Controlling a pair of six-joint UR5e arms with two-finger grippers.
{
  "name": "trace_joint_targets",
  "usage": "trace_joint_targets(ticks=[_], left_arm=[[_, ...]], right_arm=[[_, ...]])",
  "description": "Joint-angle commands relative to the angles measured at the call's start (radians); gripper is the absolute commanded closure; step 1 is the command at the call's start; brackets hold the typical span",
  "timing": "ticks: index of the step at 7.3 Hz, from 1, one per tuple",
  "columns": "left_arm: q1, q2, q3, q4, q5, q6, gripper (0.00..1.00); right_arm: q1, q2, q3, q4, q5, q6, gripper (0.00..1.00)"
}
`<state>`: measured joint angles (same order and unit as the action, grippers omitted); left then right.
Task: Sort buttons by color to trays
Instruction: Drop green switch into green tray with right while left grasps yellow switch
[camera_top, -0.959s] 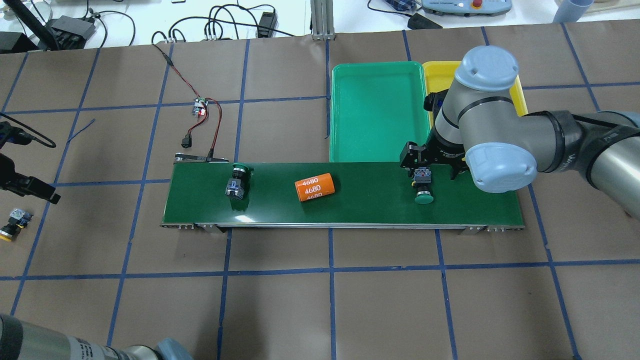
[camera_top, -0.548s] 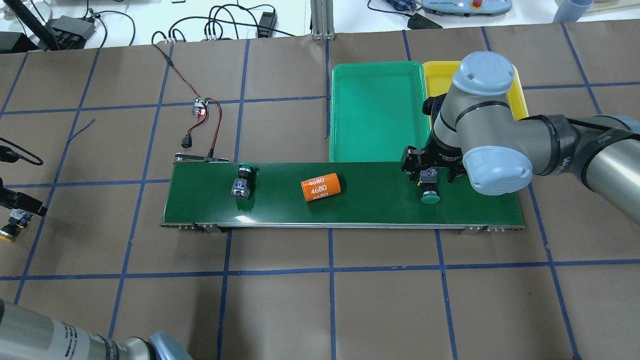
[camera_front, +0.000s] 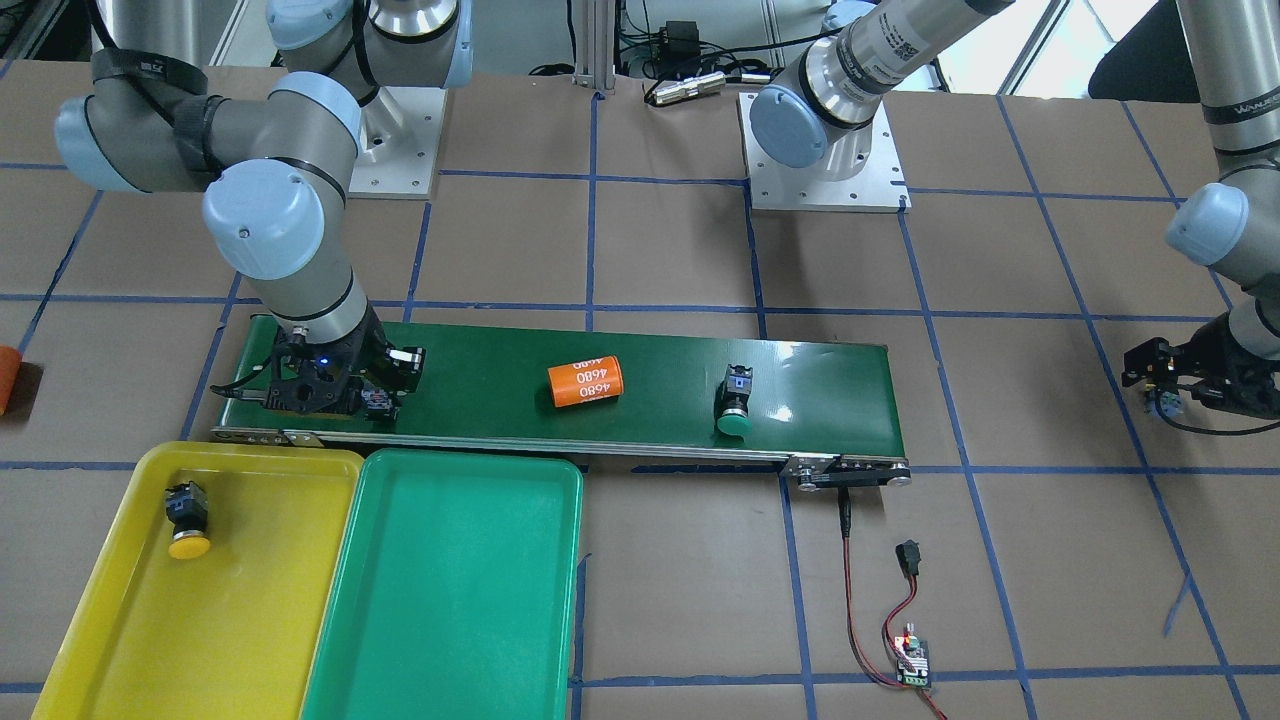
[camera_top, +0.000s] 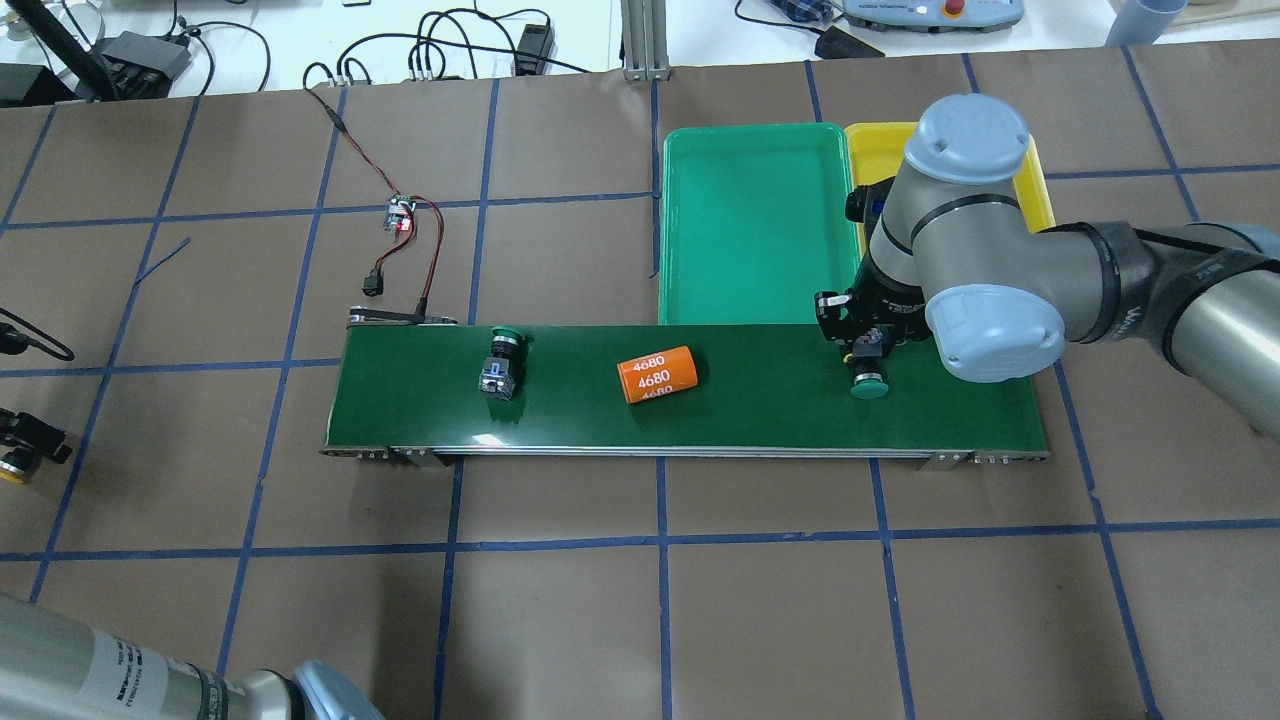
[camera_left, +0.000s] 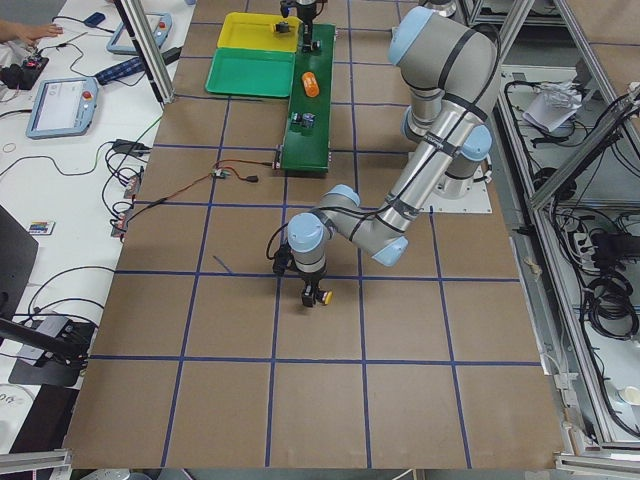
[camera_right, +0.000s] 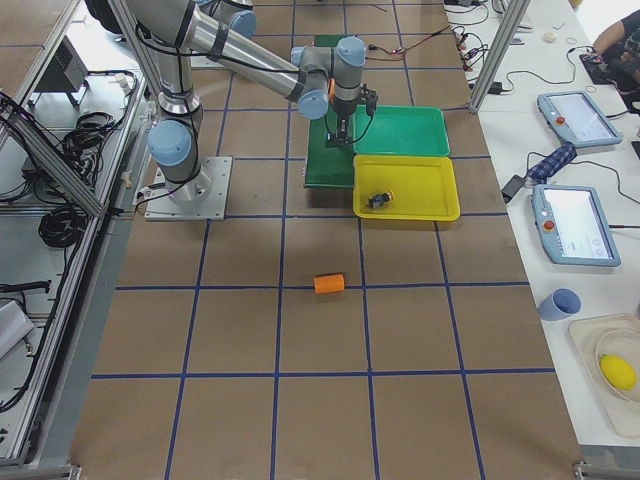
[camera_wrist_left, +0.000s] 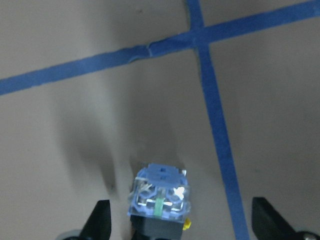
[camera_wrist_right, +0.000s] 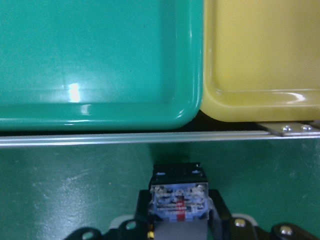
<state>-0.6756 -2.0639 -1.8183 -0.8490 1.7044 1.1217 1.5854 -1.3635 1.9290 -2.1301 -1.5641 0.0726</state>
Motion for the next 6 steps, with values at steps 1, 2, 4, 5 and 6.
trace_joint_targets(ticks=[1,2,4,5,6], left_arm=[[0.001,-0.022,0.001,0.001,-0.002,-0.006,1.0],[-0.004,-0.022,0.013,0.001,-0.009,-0.016,1.0],[-0.044,0.031,0.017,-0.007,-0.041,-0.043,1.0],[-0.102,0.071,0.01,-0.015,-0.08,-0.121,1.0],[-0.152,0.118,-0.019,-0.031,-0.173,-0.135,1.0]], right_arm=[[-0.001,0.044,-0.086,0.01,-0.026,-0.004,0.84],[0.002,0.076,-0.147,0.001,-0.014,0.007,0.84],[0.027,0.167,-0.309,0.016,-0.025,0.016,0.79],[0.03,0.181,-0.32,0.015,-0.027,0.029,0.49],[0.03,0.19,-0.312,0.019,-0.025,0.029,0.0]])
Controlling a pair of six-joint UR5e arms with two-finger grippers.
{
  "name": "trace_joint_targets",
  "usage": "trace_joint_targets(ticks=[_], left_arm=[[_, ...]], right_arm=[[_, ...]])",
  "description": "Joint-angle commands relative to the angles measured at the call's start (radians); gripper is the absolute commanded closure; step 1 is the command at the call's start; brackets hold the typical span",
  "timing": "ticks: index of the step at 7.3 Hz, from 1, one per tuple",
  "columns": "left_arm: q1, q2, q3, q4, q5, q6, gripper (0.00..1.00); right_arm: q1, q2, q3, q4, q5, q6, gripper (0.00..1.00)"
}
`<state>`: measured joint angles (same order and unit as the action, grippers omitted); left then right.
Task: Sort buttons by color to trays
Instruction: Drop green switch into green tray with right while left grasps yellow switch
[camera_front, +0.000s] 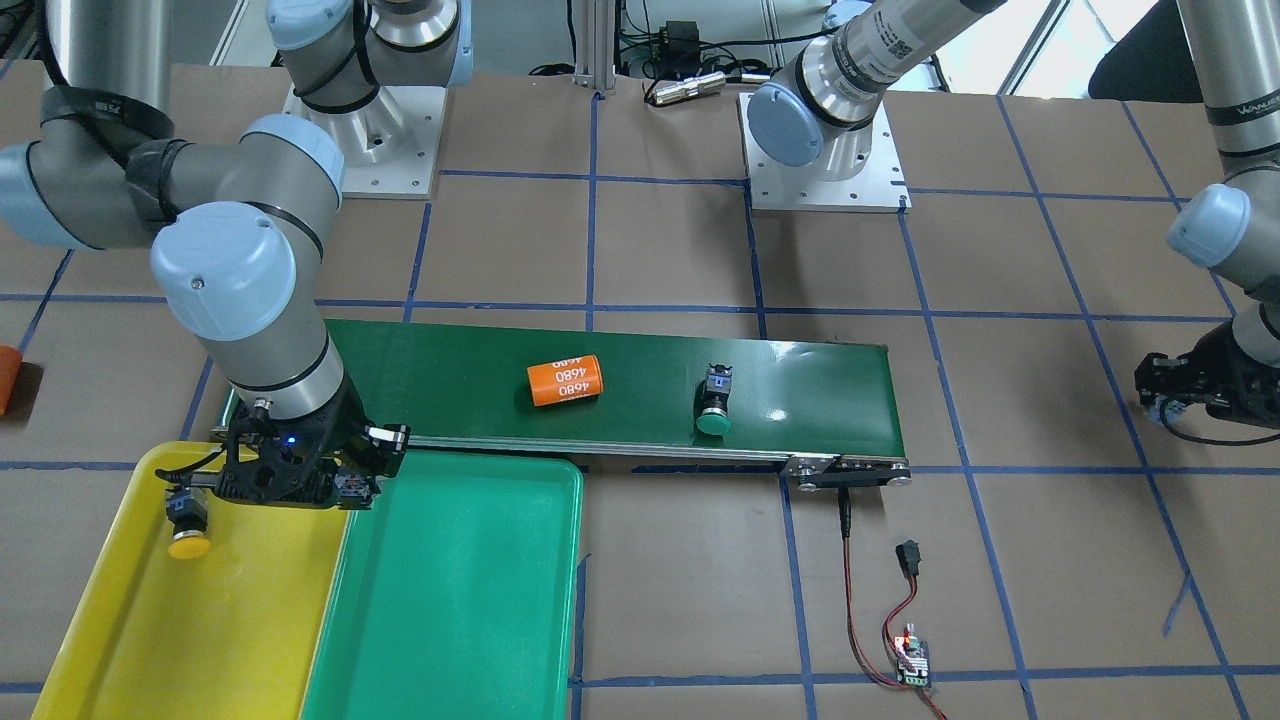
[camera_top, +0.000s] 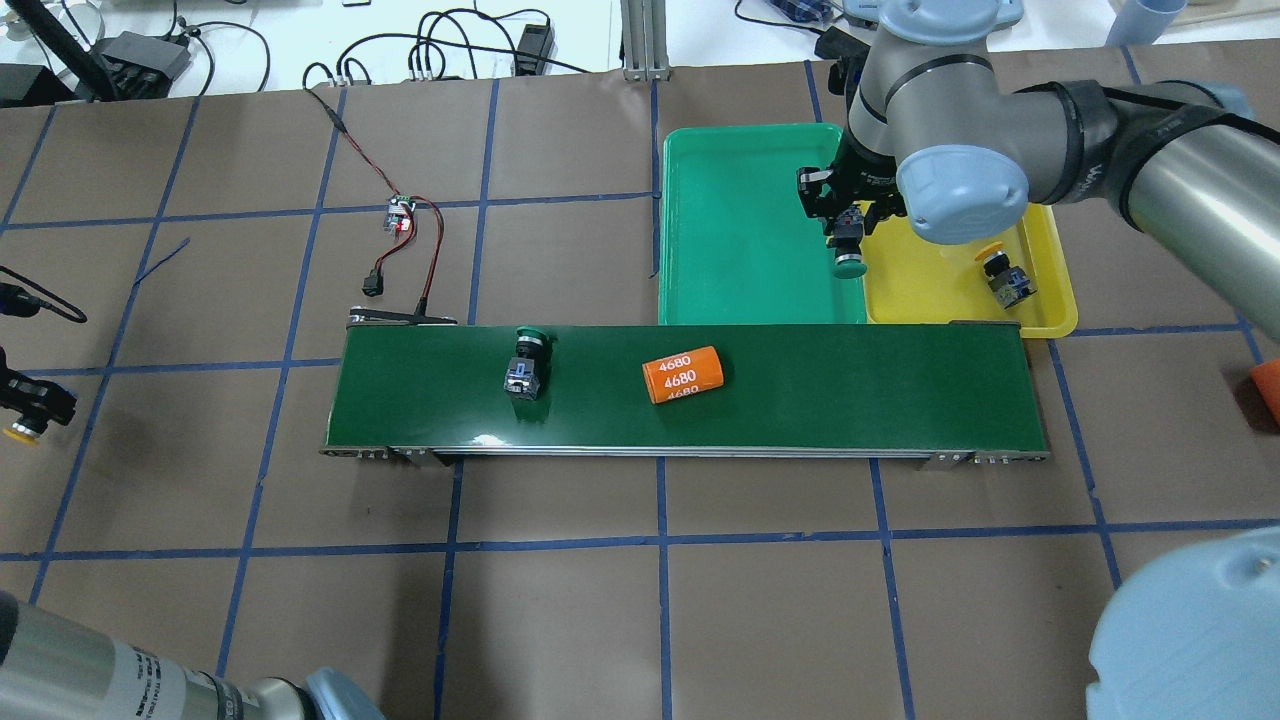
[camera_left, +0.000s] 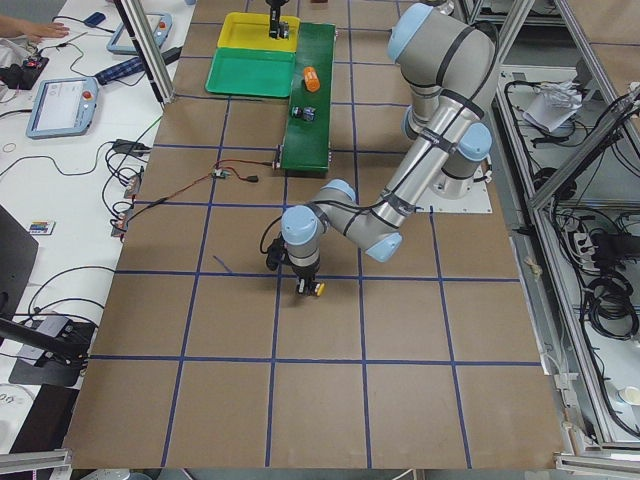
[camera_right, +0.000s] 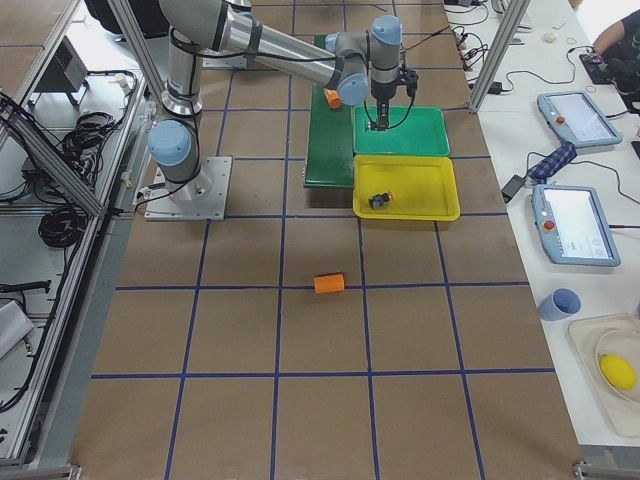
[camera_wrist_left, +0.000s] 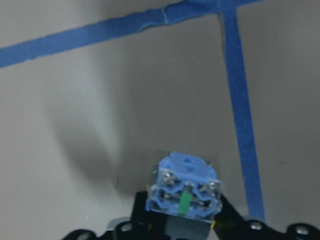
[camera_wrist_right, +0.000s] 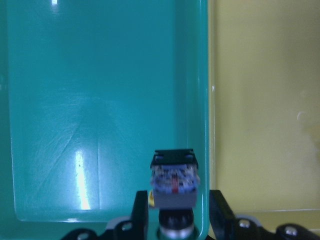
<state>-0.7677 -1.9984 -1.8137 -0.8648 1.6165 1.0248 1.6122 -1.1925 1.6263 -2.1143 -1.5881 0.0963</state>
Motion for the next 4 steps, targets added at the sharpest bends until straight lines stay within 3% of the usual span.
trace_joint_targets(ticks=[1,3,4], left_arm=[[-0.12,0.113,-0.051,-0.028,-0.119,-0.054,1.0],[-0.291,0.209,-0.122,-0.075,-0.115,-0.084,1.0],[-0.361,0.24,-0.134,-0.121,-0.115,-0.312,1.0]], right_arm=[[0.003,0.017,-0.006,0.017,-0.003,0.005,0.0],[-0.009,-0.002,-0.006,0.132,-0.006,-0.024,0.0],[-0.018,-0.028,0.018,0.169,-0.05,-0.026,0.0]])
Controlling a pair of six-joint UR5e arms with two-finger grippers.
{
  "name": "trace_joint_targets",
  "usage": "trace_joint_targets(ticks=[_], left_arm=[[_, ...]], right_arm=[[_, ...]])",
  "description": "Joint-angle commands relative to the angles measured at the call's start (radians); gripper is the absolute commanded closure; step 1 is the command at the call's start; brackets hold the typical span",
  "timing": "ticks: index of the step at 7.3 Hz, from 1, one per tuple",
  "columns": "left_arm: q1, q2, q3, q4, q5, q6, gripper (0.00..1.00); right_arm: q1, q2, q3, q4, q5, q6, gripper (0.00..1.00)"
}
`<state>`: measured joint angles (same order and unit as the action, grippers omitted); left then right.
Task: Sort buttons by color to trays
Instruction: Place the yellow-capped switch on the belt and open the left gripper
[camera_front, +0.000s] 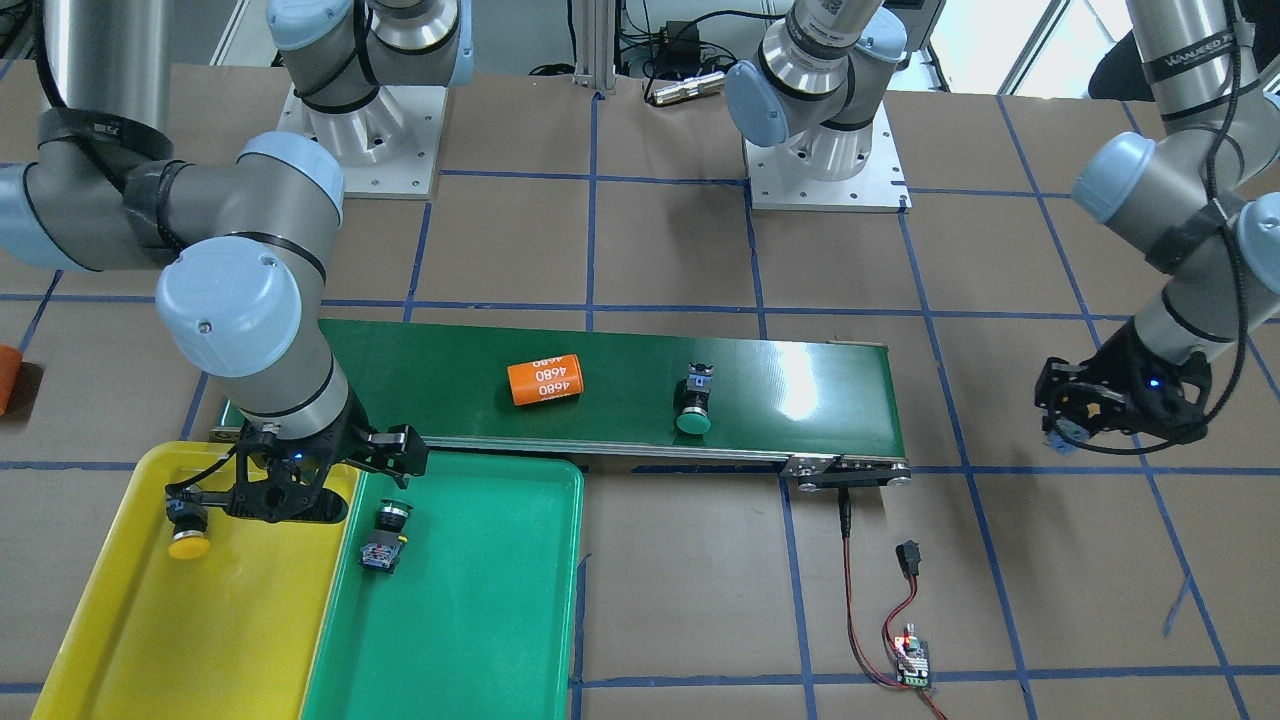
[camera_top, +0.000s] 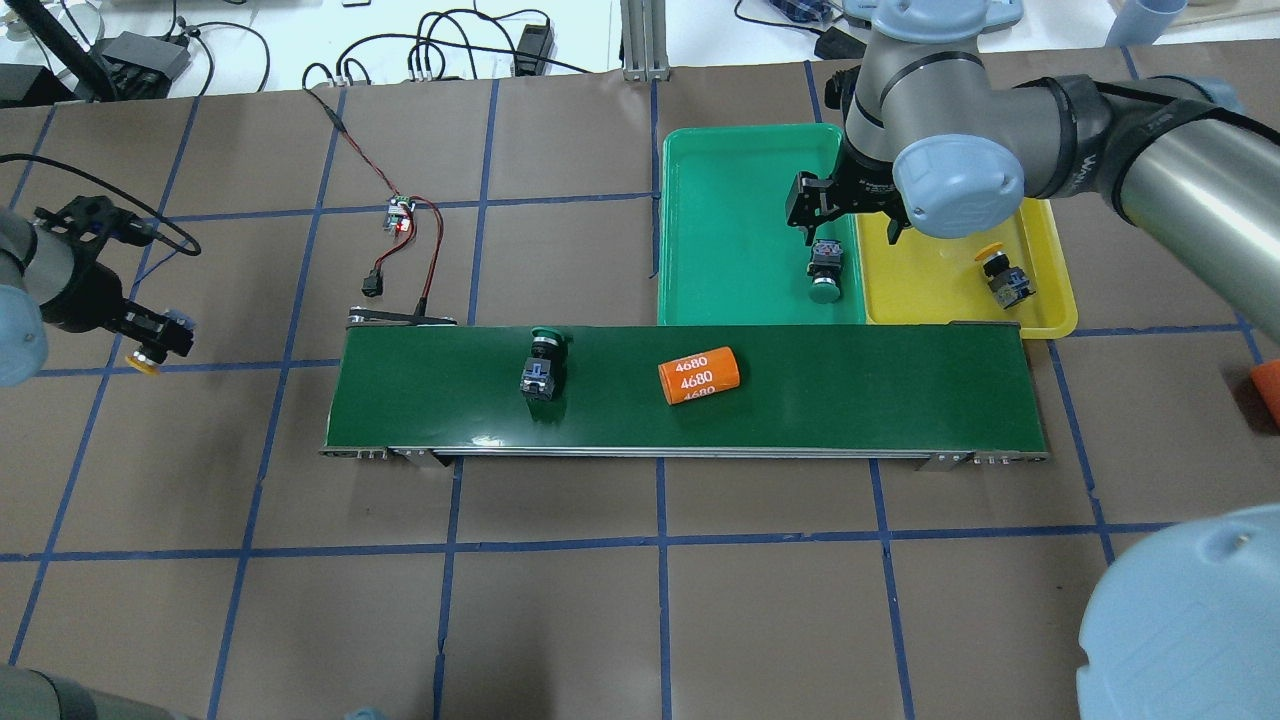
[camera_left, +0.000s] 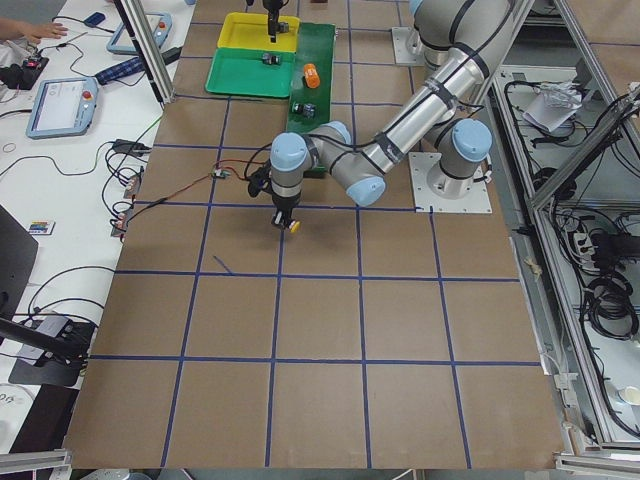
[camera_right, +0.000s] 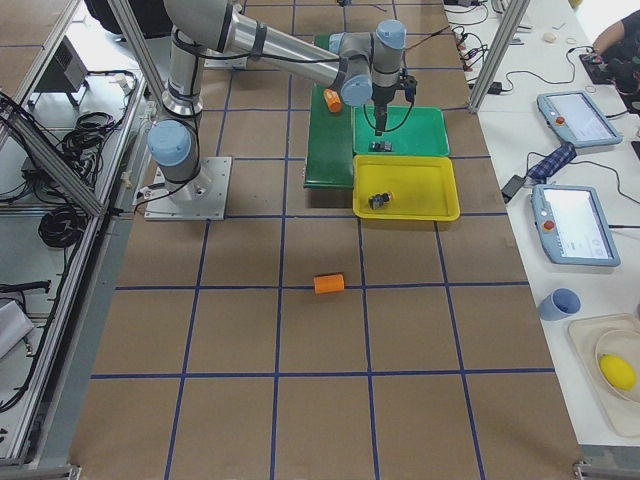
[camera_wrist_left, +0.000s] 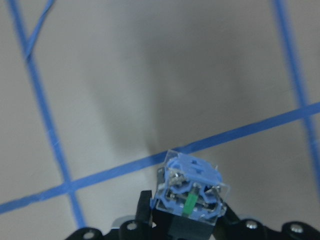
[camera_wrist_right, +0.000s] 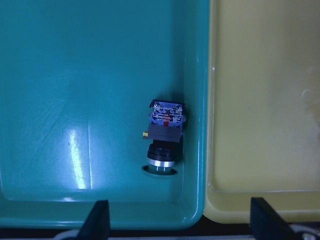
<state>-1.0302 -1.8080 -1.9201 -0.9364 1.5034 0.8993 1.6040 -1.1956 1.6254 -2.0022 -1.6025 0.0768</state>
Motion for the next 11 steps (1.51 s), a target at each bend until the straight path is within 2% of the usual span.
trace_joint_targets(ticks=[1,3,5,7,8,9,10,11], left_arm=[[-0.166,0.077,-0.034,-0.095,-0.002,-0.367,1.0],[-0.333,0.105,-0.034,-0.146,0.0,-0.773,1.0],[-0.448,0.07,-0.042,-0.157,-0.02,-1.042,1.0],[-0.508,0.053,-0.048,-0.144,-0.009,-1.1,1.0],[-0.511,0.046,-0.048,-0.145,-0.008,-1.088,0.46],[-0.511,0.038,-0.048,-0.144,-0.008,-1.086,0.0],[-0.515,0.036,-0.048,-0.147,-0.008,-1.085,0.0],[-0.499,0.083,-0.009,-0.156,-0.008,-1.083,0.0]], right_arm=[[-0.021,-0.054,0.08,0.04,-0.048,-0.011,0.0],[-0.1,-0.105,0.175,0.025,-0.03,-0.098,0.0],[-0.118,-0.105,0.177,0.023,-0.027,-0.112,0.0],[-0.116,-0.107,0.175,0.02,-0.027,-0.112,0.0],[-0.118,-0.107,0.171,0.02,-0.027,-0.112,0.0],[-0.116,-0.107,0.169,0.02,-0.027,-0.111,0.0],[-0.116,-0.107,0.168,0.02,-0.027,-0.111,0.0],[-0.116,-0.107,0.168,0.02,-0.027,-0.111,0.0]])
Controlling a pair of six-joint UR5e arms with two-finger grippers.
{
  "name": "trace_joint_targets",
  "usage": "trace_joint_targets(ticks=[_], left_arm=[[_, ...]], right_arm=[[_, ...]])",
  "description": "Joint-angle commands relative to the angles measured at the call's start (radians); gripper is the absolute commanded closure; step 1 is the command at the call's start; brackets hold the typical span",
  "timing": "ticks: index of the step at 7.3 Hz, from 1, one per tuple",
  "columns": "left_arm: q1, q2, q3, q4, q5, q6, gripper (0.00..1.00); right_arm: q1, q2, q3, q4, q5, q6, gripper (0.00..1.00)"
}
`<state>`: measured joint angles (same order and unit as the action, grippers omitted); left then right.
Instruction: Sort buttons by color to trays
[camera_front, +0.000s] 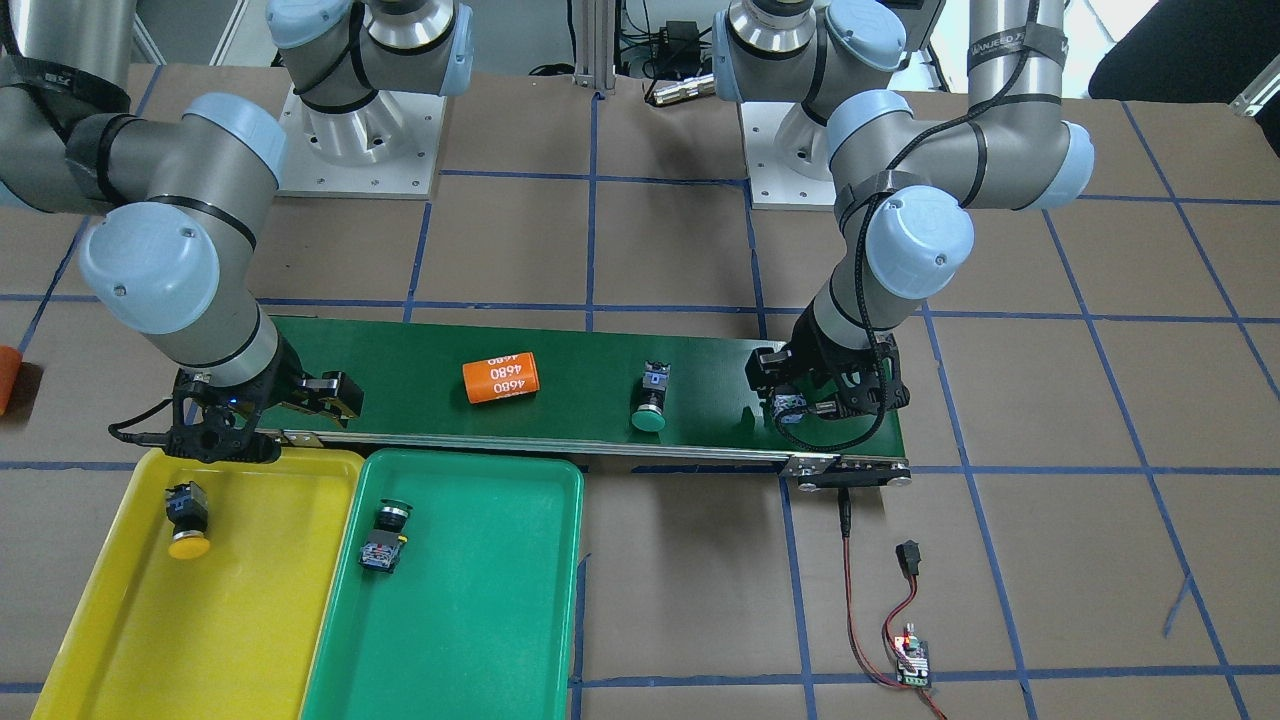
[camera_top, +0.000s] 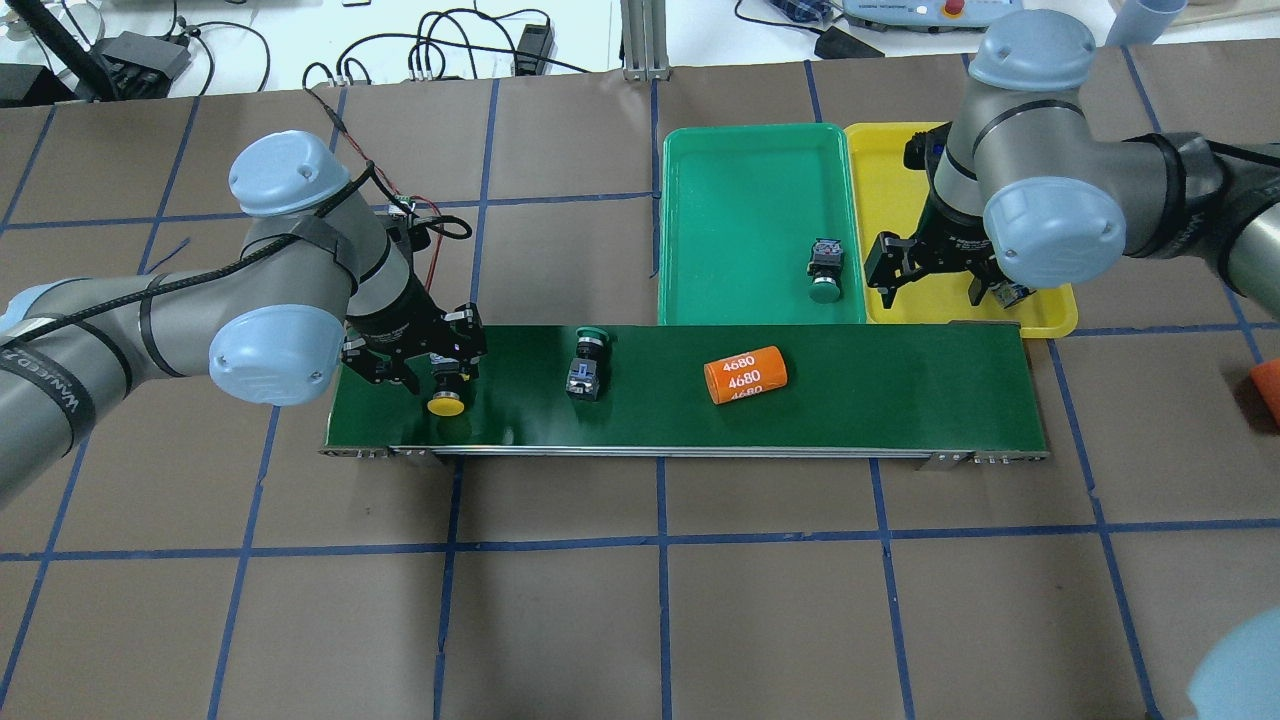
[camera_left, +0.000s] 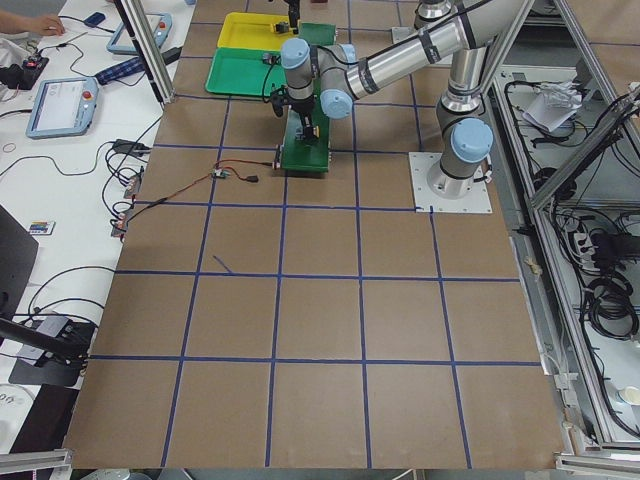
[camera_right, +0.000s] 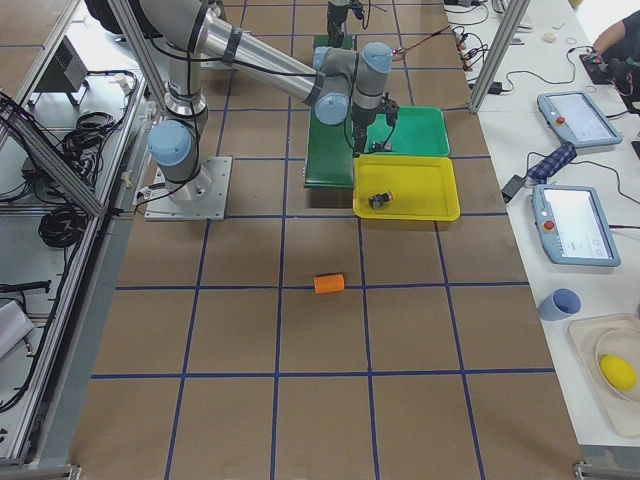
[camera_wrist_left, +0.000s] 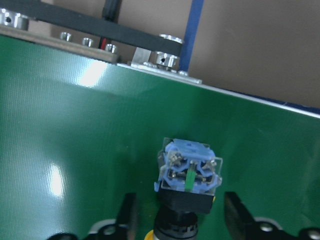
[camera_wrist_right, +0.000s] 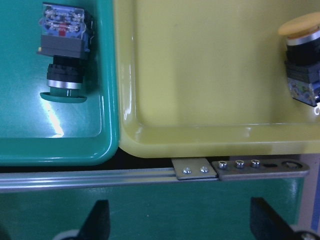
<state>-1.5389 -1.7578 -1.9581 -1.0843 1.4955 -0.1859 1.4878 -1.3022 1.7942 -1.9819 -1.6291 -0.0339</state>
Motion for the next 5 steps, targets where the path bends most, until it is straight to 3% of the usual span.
trace_joint_targets(ticks=[1,2,3,5], left_arm=[[0.023,0.059,0.139,-0.175,0.002,0.003,0.0],[0.031,0.057,0.286,-0.359,0.002,0.031,0.0],[0.04,0.049,0.397,-0.447,0.003,0.127,0.0],[0.028,0.102,0.462,-0.572,0.005,0.175,0.0]], right_arm=[[0.0,0.0,-0.001,-0.002,0.0,0.0,0.0],[0.0,0.0,-0.001,-0.002,0.0,0.0,0.0],[0.0,0.0,-0.001,-0.002,0.0,0.0,0.0],[0.0,0.0,-0.001,-0.002,0.0,0.0,0.0]])
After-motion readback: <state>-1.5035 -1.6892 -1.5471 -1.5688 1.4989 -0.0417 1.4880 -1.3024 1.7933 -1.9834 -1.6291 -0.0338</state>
